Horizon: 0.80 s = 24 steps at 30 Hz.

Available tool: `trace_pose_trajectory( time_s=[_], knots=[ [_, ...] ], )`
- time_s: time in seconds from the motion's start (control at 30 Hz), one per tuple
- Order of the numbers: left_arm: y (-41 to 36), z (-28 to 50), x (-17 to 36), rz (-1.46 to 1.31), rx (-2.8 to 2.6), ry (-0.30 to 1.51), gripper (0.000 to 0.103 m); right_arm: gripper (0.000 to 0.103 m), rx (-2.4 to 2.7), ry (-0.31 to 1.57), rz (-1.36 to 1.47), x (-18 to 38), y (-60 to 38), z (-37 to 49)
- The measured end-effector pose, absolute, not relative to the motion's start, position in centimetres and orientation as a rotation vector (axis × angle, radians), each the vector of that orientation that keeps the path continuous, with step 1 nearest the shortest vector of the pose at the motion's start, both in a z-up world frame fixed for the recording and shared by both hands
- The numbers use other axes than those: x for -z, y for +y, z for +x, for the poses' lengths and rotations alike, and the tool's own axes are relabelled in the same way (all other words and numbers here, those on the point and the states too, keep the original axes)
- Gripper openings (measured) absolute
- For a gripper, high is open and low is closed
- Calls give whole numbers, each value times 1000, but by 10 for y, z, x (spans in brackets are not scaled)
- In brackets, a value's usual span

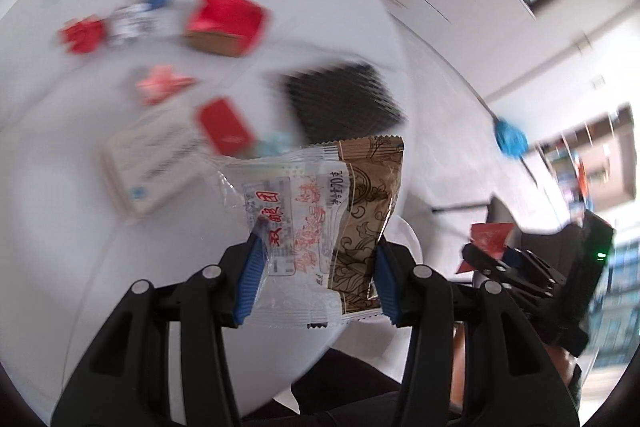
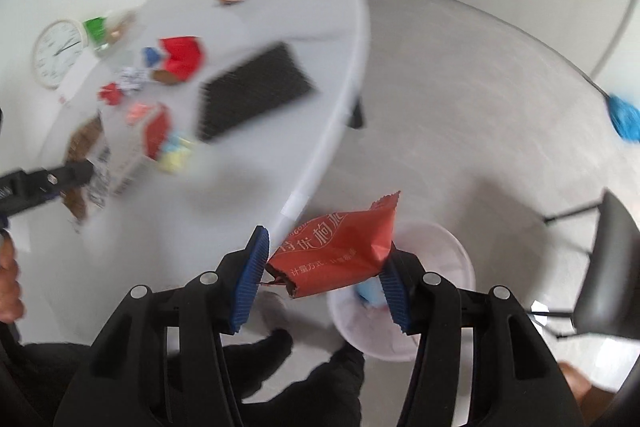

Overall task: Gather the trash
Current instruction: 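Carry both wrappers over the pink bin and open both tools to drop them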

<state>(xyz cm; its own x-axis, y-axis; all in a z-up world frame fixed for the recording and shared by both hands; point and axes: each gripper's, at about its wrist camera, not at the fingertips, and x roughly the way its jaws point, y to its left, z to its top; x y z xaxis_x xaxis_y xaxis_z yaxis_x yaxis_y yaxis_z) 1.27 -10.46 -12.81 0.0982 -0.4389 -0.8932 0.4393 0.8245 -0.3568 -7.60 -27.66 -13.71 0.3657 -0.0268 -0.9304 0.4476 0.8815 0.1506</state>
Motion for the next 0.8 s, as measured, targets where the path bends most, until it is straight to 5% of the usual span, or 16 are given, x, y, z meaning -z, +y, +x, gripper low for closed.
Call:
trace_pose_trajectory(
  time_s=[0.2,0.33,0.47,0.8],
  knots=[
    [-163,-18,128,115,783,1324,47,60,389,1262,457,189,-302,-118],
    [-190,-35,128,185,829,1323,48,90,457,1297,479,203,-314,-134],
    [-215,-50,135,238,874,1348,48,98,496,1264,512,191,-328,-156],
    [-274,-94,152,368,1016,1377,56,99,623,1194,508,154,-366,-202]
  ],
)
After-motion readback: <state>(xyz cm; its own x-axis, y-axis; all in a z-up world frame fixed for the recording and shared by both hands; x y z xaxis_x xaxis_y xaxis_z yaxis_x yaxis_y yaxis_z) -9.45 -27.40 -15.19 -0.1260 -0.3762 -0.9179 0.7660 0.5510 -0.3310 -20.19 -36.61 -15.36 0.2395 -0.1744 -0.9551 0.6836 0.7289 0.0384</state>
